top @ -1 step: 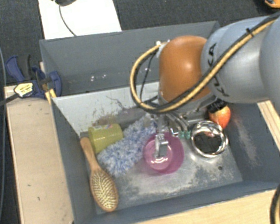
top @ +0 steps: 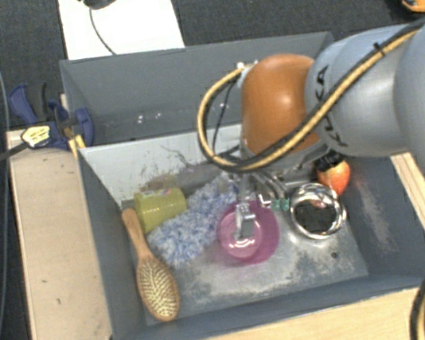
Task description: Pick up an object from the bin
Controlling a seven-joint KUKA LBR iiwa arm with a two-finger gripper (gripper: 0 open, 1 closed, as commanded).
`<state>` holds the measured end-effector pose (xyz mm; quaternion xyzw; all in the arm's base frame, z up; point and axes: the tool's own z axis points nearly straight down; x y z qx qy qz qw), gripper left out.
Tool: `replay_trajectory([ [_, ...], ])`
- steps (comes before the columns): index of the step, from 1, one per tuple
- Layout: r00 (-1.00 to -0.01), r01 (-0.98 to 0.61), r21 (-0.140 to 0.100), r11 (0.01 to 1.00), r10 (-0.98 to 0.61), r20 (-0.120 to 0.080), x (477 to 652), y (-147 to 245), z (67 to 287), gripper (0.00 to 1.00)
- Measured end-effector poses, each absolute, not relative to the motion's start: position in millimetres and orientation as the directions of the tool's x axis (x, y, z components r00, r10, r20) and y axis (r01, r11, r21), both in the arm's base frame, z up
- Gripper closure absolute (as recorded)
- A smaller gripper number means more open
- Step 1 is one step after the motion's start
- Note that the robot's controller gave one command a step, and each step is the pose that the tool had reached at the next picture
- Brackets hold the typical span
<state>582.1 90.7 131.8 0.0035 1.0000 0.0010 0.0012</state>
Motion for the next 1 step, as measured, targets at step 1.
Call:
replay_trajectory([
  [1,-0.999,0.034,0.004,0.999,0.034,-0.006,581.0,81.5,85.5,0.00],
])
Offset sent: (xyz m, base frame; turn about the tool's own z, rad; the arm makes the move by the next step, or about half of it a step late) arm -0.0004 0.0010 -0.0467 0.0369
